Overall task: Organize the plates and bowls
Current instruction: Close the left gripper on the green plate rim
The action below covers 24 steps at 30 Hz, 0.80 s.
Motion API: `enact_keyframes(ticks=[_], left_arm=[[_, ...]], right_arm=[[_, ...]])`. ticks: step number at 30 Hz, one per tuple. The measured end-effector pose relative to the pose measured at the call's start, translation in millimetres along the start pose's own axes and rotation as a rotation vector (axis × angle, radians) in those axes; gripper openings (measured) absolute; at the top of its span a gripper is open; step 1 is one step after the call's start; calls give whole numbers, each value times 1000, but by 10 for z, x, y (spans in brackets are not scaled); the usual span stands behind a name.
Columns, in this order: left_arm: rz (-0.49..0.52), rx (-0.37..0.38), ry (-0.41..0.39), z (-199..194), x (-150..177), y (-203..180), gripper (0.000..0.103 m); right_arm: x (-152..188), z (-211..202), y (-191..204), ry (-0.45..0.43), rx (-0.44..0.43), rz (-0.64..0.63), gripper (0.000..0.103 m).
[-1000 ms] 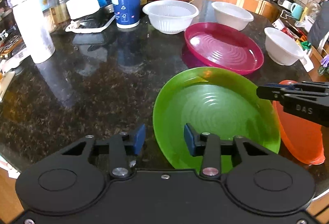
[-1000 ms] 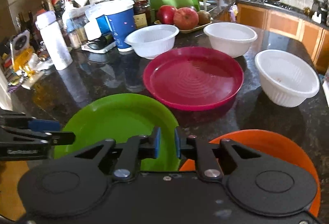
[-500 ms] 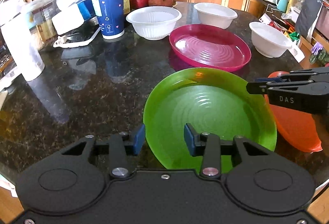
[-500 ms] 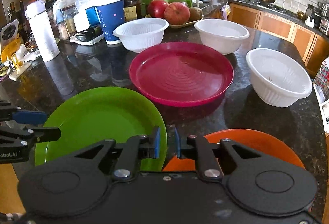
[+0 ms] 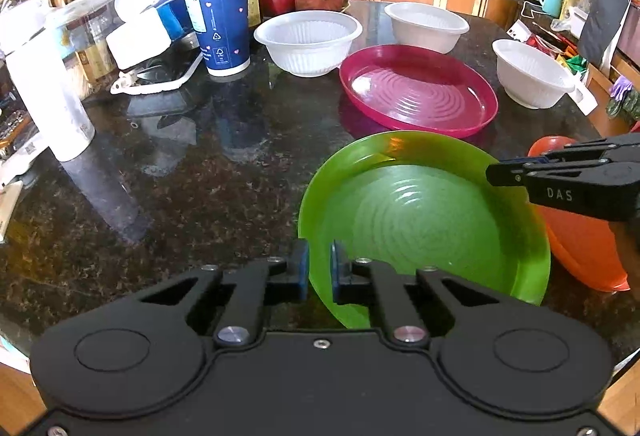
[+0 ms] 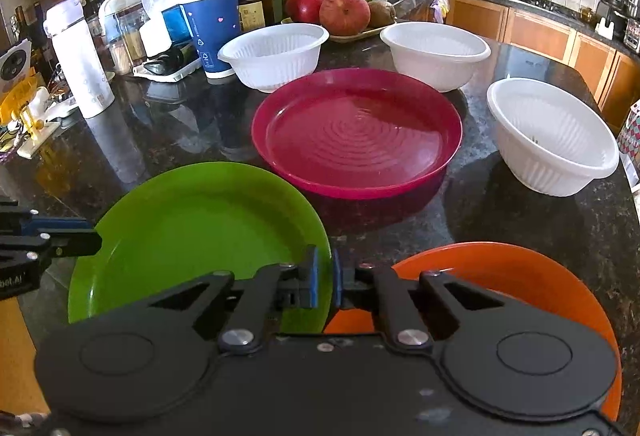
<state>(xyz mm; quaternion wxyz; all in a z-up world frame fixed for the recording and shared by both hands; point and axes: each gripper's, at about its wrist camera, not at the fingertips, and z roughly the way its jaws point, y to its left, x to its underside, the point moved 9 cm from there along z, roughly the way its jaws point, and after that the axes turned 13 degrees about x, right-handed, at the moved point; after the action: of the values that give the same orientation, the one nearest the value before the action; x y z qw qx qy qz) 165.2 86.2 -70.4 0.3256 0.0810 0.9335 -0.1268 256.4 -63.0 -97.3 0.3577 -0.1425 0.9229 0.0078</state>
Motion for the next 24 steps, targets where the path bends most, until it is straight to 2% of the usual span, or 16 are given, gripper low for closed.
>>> enact_keyframes(ticks=[10,17,20,24], left_arm=[[14,56,3,-34,-24,100,13],[32,44,-8,-204,-5,361,13],[26,56,30,-209,66,441,13],[6,114,64,-197,114,436,15]], right_arm=[[-3,-99,218,9,-24,29,9],[-25,-90,347,1,43,37,7],[-17,-91,345,6,57,58,7],[6,-106,329,9,73,74,7]])
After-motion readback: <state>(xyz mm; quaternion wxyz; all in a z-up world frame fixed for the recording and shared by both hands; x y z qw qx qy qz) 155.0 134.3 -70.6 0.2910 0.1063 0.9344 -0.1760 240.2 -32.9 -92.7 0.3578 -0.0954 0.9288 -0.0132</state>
